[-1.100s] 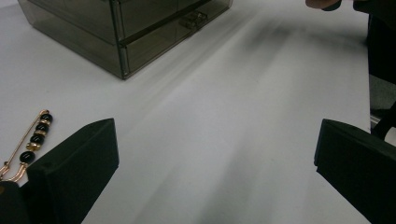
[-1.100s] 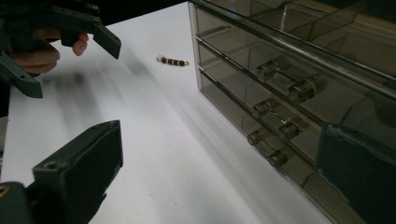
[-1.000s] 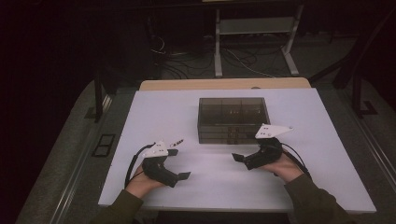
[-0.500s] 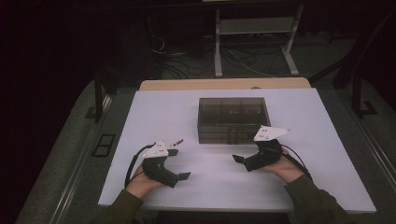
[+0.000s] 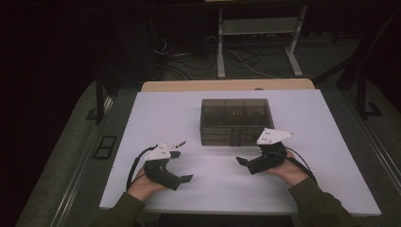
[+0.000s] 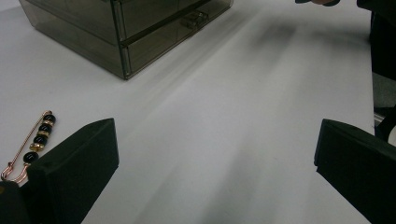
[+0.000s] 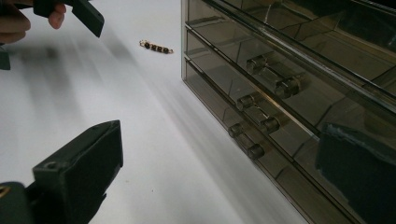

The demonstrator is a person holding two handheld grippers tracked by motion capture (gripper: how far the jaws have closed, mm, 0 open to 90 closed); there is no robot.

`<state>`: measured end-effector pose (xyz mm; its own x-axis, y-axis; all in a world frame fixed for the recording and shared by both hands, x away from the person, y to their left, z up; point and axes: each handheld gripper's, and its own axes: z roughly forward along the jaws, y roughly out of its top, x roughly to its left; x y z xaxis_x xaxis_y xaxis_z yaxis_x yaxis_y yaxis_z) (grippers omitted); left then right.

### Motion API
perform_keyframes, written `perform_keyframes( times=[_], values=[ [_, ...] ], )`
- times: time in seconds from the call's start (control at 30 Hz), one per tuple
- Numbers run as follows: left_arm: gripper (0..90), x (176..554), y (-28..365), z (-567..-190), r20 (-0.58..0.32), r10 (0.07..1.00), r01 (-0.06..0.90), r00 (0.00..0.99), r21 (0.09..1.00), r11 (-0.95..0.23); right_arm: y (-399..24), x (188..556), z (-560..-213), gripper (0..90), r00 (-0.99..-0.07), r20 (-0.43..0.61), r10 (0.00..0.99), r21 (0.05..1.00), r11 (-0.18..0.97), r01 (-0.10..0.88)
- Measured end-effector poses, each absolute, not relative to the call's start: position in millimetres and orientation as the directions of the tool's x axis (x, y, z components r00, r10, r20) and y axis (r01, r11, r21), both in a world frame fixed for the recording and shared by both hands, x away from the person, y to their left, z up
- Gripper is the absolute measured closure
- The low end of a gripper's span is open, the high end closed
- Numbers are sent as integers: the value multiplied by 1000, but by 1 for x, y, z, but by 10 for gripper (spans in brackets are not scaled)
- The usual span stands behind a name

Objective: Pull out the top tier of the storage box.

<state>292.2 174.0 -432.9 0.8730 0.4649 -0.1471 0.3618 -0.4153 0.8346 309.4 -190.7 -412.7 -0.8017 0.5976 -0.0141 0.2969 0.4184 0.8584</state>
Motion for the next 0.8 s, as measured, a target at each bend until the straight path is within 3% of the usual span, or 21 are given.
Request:
perform_keyframes(
  times=[0.8],
  values=[
    [0,292,174,-433,-145,462,359,875,834,-418,-187,305,-412,5,-788,-123,603,846,479,234]
  ],
)
